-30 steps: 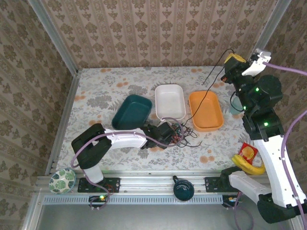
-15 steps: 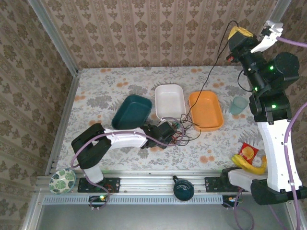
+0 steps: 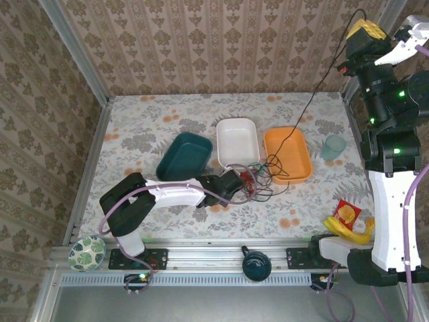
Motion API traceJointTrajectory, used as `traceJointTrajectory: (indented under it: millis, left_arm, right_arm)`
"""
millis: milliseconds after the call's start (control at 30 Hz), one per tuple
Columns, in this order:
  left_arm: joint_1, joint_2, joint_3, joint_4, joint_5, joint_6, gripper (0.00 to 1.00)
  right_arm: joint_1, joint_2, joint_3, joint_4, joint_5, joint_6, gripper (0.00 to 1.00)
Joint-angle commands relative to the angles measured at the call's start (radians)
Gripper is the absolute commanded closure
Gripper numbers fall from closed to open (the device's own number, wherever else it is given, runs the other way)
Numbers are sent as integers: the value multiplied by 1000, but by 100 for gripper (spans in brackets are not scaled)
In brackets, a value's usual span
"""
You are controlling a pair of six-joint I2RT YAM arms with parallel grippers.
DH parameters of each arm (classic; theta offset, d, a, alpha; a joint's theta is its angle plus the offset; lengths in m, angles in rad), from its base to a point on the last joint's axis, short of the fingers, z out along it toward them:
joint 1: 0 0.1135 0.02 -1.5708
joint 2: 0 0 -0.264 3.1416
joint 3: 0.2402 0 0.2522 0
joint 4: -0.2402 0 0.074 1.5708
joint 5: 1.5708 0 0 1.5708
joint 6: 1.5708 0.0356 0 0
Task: Untangle the cables
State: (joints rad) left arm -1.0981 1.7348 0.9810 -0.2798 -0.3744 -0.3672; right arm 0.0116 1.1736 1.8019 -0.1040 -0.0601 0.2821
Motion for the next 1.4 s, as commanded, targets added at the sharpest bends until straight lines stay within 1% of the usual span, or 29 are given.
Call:
traceJointTrajectory:
  millis: [0,67,133,167,200,267,367,400,467,533,600,700,767,833,867,900,933,1000,1067,1133,1167,1233,1367]
  left_arm:
    - [10,-20,-15,6,3,-7,100]
    - [12,-32,-17,12,4,-3,100]
    - [8,-60,-35,42,14,16,100]
    - [5,-85,-50,68,21,34,95]
    - [1,-110,-65,93,31,53,85]
    - [-5,-174,-94,159,78,110,68]
    - [-9,-232,-98,240,170,185,37]
    - [-8,-235,-89,262,206,208,30]
    - [-14,-211,-46,299,301,266,19]
    - [-20,-155,24,296,354,304,12]
    - [-27,-68,115,270,384,343,10]
    - [-53,65,242,234,363,395,9]
    - [-63,133,306,222,375,409,10]
    - [-76,190,359,203,354,416,14]
    - [-82,211,378,197,332,420,17]
    - [-86,226,389,194,310,424,23]
    - [-88,242,398,194,281,427,31]
    - [-86,269,412,194,231,425,51]
    - [-85,288,422,188,202,427,75]
    - [-85,286,416,183,186,416,94]
    - [-85,273,403,184,178,407,100]
    - [-85,226,349,208,161,389,100]
    - [-75,83,210,246,129,345,100]
  right_arm:
    - [-24,-15,33,-9,55,-2,100]
    - [-34,-20,25,-13,11,19,100]
    - [-35,-28,6,-7,-73,27,100]
    - [-35,-33,-5,-8,-123,37,100]
    - [-33,-38,-12,-13,-161,43,100]
    - [-33,-47,-27,-30,-237,59,100]
    - [-30,-66,-63,-37,-292,85,100]
    - [-27,-75,-79,-29,-296,92,100]
    - [-27,-83,-94,-42,-303,115,100]
    - [-27,-84,-107,-57,-319,141,100]
    - [-25,-87,-132,-63,-326,175,100]
    - [-24,-86,-164,-100,-328,226,100]
    - [-24,-89,-191,-123,-330,249,100]
    - [-23,-103,-234,-132,-330,270,100]
    - [-23,-114,-260,-129,-332,280,100]
    - [-22,-122,-279,-126,-332,286,100]
    - [-23,-132,-299,-128,-331,291,100]
    - [-24,-149,-330,-132,-330,295,100]
    - [-24,-161,-347,-143,-319,295,100]
    - [-25,-167,-353,-154,-303,291,100]
    - [-25,-171,-354,-158,-292,286,100]
    - [-25,-175,-356,-168,-258,273,100]
    - [-27,-180,-358,-179,-176,249,100]
